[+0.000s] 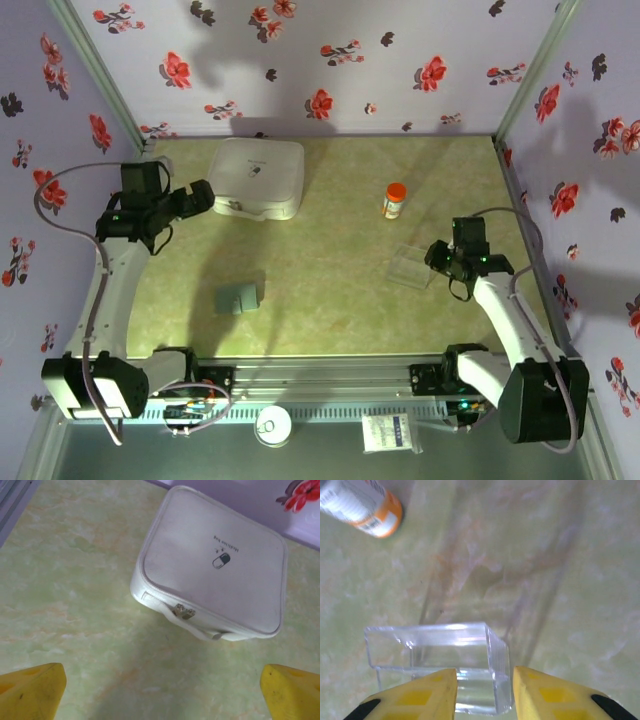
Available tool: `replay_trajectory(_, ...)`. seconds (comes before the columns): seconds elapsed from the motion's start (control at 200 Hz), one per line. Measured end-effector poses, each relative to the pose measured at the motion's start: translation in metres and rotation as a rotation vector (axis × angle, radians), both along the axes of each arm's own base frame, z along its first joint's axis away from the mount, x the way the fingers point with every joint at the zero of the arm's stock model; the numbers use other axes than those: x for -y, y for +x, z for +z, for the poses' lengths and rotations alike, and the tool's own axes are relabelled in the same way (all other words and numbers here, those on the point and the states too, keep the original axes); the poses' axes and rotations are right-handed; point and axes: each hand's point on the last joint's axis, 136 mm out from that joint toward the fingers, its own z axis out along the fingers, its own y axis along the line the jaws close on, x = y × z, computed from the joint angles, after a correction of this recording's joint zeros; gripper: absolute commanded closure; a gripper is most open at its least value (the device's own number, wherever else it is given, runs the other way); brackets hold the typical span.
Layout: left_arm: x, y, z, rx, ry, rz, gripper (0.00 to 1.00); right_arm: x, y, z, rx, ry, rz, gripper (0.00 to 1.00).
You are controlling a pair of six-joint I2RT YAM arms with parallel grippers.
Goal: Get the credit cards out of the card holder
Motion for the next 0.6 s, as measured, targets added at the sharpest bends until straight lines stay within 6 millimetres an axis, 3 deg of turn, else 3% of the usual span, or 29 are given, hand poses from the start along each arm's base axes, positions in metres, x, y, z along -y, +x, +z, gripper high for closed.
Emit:
replay_trajectory(0.24,-0.034,-0.007,-0.030,-0.083,-0.005,0.088,0.00,-0.007,-0.017,-0.037,-0.130,0.016,0.009,0.71)
replay_trajectory(0.6,-0.030,-0.007,-0.032,-0.086,-0.035,0.066,0.00,-0.012,-0.007,-0.052,-0.169,0.010,0.021,0.81)
